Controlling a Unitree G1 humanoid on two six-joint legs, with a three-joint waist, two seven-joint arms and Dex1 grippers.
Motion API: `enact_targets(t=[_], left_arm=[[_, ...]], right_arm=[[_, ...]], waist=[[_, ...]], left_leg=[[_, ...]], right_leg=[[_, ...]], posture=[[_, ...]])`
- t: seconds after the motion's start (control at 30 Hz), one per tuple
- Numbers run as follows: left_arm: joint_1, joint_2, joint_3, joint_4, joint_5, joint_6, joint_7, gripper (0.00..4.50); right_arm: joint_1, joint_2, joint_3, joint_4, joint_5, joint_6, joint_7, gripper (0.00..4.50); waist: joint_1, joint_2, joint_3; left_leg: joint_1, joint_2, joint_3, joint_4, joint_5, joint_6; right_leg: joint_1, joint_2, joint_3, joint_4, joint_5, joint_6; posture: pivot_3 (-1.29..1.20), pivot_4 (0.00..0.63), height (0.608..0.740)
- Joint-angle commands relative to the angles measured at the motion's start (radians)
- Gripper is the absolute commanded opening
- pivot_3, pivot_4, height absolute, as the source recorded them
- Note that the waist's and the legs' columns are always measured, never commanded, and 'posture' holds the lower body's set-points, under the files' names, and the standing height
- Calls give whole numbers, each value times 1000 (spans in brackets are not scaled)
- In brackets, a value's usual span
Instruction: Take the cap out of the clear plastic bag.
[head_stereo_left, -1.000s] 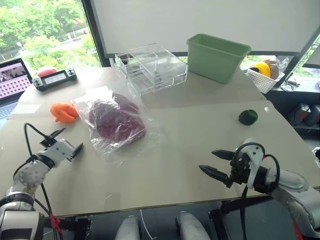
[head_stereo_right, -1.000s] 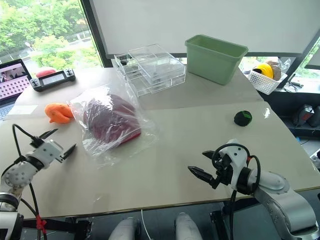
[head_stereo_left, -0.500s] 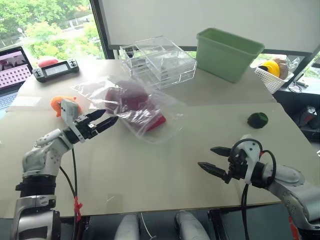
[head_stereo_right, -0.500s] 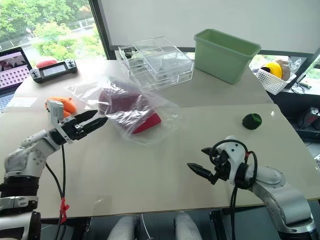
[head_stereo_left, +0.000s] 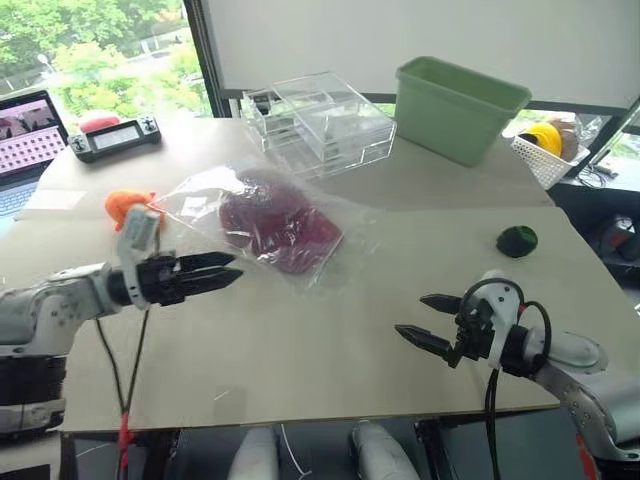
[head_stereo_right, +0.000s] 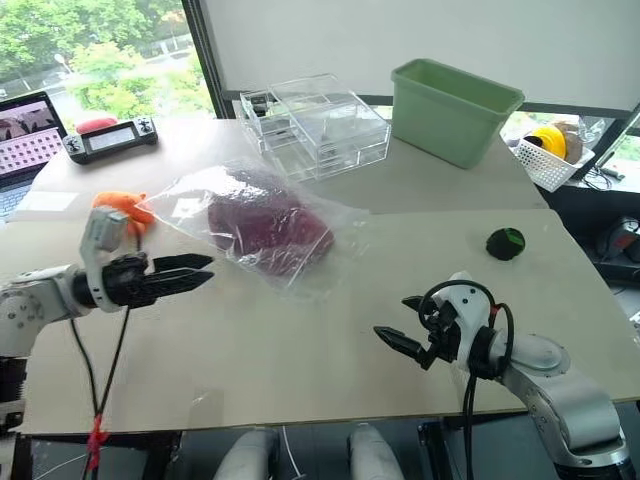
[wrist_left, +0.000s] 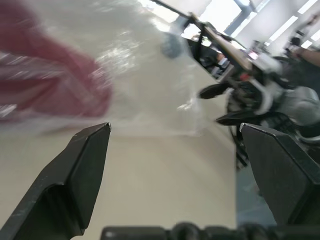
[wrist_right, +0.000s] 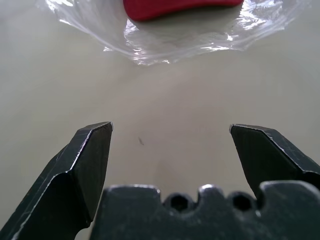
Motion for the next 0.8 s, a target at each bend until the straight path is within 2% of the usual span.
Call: enact_targets(t=[0.03,0.17,0.27,0.37,0.47,0.6,0.8], left_arm=[[12,-38,-54,-159,-17,-14,17,4478],[42,-103,-96,-228,62,-99,95,4478],[129,-159,-263,-311,407,-377,266,4478],[168,-217,-273,-320,493,-508,325,4478],[237,-282,-278,-303,645,-719,434,4478],[297,-338,-292,-288,714,-828,488,4478],[259,-392,-337,-240,799,-885,527,4478]], right_arm=[[-12,-9,-23,-8,-2,-22,7,4500],[-8,-16,-35,-11,-2,-21,6,4500],[12,-21,-53,-27,4,-17,2,4500],[16,-19,-58,-36,9,-11,-4,4500],[20,-17,-61,-45,14,-5,-10,4500],[21,-20,-68,-47,16,1,-9,4500],[30,-23,-88,-64,28,10,-10,4500]], waist=[[-1,0,0],[-7,0,0],[-2,0,0],[0,-1,1],[1,-1,1],[1,-1,1],[7,-1,1]], left_leg=[[0,0,0,0,0,0],[2,0,1,0,0,0],[3,0,1,0,0,0],[3,-1,1,0,0,0],[3,-1,1,0,0,0],[5,-1,1,-1,0,0],[7,-1,1,1,0,0]], right_leg=[[0,0,0,0,0,0],[0,0,2,1,0,0],[2,0,2,0,0,0],[3,0,2,-1,2,-3],[2,0,2,-1,2,-3],[3,0,3,-1,2,-3],[8,0,2,-1,0,1]], posture=[[0,150,735],[0,150,735],[0,150,735],[0,150,735],[0,150,735],[0,150,735],[0,150,735]])
